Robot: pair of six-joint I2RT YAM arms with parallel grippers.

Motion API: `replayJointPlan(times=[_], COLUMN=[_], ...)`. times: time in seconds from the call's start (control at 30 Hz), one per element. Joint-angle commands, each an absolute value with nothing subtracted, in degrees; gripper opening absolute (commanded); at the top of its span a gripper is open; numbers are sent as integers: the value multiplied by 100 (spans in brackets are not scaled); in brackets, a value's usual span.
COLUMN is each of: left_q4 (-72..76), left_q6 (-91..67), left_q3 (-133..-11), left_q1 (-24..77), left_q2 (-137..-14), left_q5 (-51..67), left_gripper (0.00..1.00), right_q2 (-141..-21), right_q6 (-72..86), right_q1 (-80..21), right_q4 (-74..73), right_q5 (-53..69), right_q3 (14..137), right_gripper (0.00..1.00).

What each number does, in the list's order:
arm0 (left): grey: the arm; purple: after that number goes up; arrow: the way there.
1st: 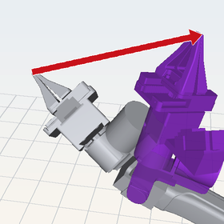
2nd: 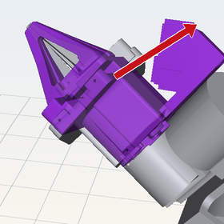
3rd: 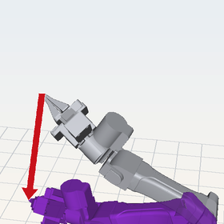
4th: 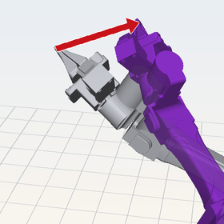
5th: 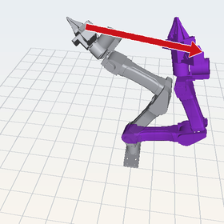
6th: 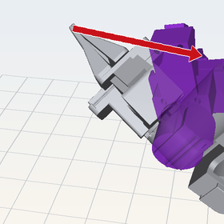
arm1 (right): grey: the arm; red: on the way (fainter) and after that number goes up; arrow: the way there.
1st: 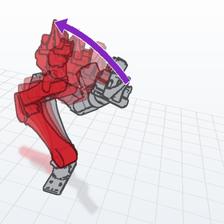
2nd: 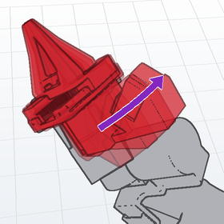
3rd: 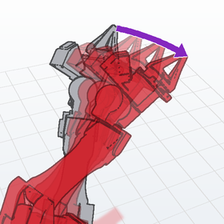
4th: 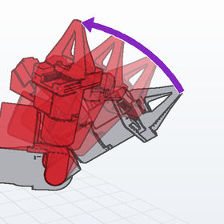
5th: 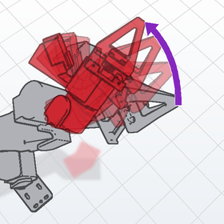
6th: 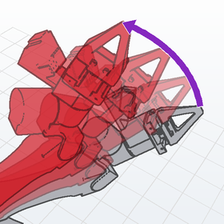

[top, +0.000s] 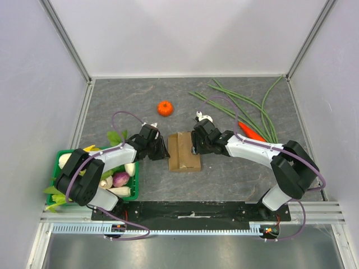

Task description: Unpack the express box

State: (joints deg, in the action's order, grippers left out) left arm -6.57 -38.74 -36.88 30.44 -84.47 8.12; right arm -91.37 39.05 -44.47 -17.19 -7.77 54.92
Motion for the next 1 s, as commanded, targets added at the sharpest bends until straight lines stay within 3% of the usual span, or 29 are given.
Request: replayJointPlan(times=[0.0,0.2,0.37,0.57,0.73,0.83,0.87,0.97], left_q4=[-1011,-844,-440,-203,-272,-623,-981,-1710], left_q6=[-3718,-3796,-4227,-4359,-4131,-3921,-3798,-3648], left_q3=[-3647,-3718,-3604,-3612,-3832,-4060,-4165,-4691], left_q1=[3006,2997,2997,2971,2892,2874,2874,2874], left_q2=[-8525,-8534,-8534,-8947,-9185,-8975,-8921,-8658], left_q5=[545,1054,1538,1766,2039,1978,1925,1767], left_gripper=[32,35,46,46,33,19,10,2], right_q2=[-9387,-9378,-9387,-9378,-9317,-9211,-9176,-8878], right_q6=[3858,3858,3850,3797,3797,3788,3771,3709], right_q1=[-4403,-4403,-4395,-4403,-4395,-4395,-4395,-4395], right_q4=[-2162,-2162,-2153,-2153,-2180,-2276,-2407,-2592], right_q5=[-1090,-1055,-1046,-949,-914,-905,-975,-1238], right_q3=[5432,5458,5519,5599,5634,5730,5835,6029], right_gripper=[55,55,55,56,57,61,63,69])
